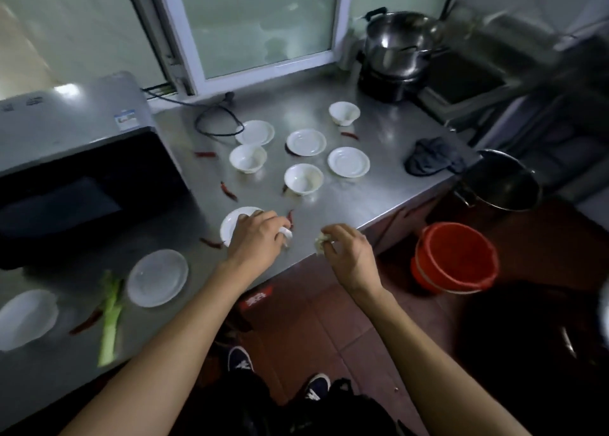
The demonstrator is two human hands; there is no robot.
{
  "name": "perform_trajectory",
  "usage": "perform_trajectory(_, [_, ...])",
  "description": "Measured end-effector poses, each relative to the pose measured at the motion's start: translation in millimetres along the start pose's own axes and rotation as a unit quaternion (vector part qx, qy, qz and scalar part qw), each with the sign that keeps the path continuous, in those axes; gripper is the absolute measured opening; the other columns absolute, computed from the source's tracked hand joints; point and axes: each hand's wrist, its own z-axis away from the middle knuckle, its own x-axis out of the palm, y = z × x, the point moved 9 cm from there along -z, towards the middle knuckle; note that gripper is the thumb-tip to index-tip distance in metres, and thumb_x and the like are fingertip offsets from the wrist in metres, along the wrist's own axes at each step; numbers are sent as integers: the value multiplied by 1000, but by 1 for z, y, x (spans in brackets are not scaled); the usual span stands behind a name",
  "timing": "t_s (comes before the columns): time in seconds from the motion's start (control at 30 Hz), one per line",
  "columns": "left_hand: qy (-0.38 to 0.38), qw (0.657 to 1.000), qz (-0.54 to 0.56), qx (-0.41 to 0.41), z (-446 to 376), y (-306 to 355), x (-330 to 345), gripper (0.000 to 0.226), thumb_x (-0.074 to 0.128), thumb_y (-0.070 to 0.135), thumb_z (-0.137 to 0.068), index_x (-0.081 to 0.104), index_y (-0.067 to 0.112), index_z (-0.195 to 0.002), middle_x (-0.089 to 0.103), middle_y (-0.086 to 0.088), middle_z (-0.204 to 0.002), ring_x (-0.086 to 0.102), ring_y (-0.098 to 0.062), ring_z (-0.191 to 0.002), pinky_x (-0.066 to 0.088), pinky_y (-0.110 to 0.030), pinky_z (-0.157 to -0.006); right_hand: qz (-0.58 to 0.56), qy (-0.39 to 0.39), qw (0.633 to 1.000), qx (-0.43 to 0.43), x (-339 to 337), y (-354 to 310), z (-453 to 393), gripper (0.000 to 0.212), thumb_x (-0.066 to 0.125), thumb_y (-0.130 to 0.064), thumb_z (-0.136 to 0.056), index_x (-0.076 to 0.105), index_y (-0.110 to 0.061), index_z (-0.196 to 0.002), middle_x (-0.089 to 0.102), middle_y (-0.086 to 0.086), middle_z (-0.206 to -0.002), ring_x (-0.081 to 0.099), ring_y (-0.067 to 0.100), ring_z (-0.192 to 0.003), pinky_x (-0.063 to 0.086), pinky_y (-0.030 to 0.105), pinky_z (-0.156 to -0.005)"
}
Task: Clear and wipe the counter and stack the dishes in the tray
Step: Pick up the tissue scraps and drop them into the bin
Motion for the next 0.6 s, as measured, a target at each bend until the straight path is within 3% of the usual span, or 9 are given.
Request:
perform_trajectory(0.23, [-66,992,19,106,-34,100,62,18,71,14,-76,71,26,-90,67,4,-87,63,-27,-87,40,-39,-75,28,90,990,102,-83,77,52,10,69,-9,-77,68,-12,-87,67,-1,-92,61,18,-82,51,34,-71])
perform_trajectory(0.37, [-104,984,40,138,-48,134,99,20,69,15,-78,70,27,-94,68,5,-92,62,-25,-92,40,-39,-77,49,94,981,163,-100,115,72,12,65,-15,-78,69,-13,-89,68,-2,-96,63,22,-86,53,38,-73])
perform_trajectory(0.6, [-163,969,92,160,-85,165,164,19,66,15,-81,71,25,-95,67,6,-93,61,-23,-92,41,-38,-79,112,70,960,249,-114,183,81,21,72,-8,-81,72,-15,-101,71,-4,-106,64,18,-94,50,29,-82])
